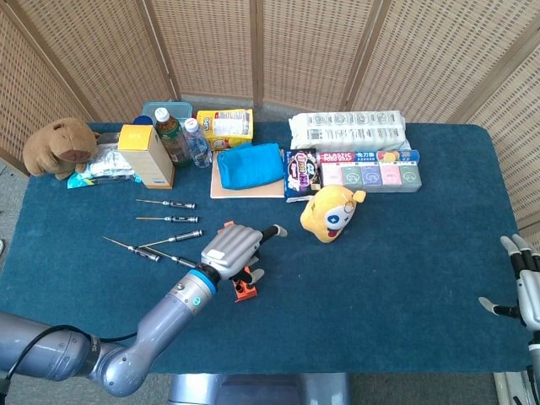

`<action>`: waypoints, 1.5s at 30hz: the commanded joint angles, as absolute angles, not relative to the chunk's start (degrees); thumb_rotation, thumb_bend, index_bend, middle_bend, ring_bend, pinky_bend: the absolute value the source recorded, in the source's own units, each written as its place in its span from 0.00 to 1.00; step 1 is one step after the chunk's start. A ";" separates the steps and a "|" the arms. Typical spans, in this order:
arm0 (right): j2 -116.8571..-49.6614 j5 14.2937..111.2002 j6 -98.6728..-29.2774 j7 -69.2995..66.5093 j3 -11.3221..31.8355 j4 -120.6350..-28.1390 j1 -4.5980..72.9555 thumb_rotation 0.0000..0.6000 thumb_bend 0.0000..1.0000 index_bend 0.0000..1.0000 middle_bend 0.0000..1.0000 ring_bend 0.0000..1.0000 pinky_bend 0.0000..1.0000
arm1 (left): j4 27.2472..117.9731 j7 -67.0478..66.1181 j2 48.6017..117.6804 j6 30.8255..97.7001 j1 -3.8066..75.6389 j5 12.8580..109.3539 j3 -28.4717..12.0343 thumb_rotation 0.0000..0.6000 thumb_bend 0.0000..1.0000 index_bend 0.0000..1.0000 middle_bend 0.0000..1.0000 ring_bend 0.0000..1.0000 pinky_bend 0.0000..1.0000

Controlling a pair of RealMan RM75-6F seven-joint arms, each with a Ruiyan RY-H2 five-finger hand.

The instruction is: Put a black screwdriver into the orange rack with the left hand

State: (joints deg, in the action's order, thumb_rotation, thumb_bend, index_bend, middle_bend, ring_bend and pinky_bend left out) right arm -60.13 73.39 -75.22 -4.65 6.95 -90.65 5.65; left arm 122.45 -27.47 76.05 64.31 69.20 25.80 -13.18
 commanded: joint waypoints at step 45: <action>-60.45 74.40 -75.89 -3.34 6.57 -91.39 5.71 1.00 0.00 0.00 0.03 0.06 0.08 | 134.99 -30.62 56.07 67.68 59.86 34.90 -6.37 1.00 0.09 0.00 0.01 0.09 0.37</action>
State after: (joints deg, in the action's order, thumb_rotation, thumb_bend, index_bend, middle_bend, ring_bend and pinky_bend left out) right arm -60.44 74.35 -75.83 -3.39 6.58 -91.35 5.73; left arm 133.75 -30.02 58.60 66.89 62.86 30.90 -9.15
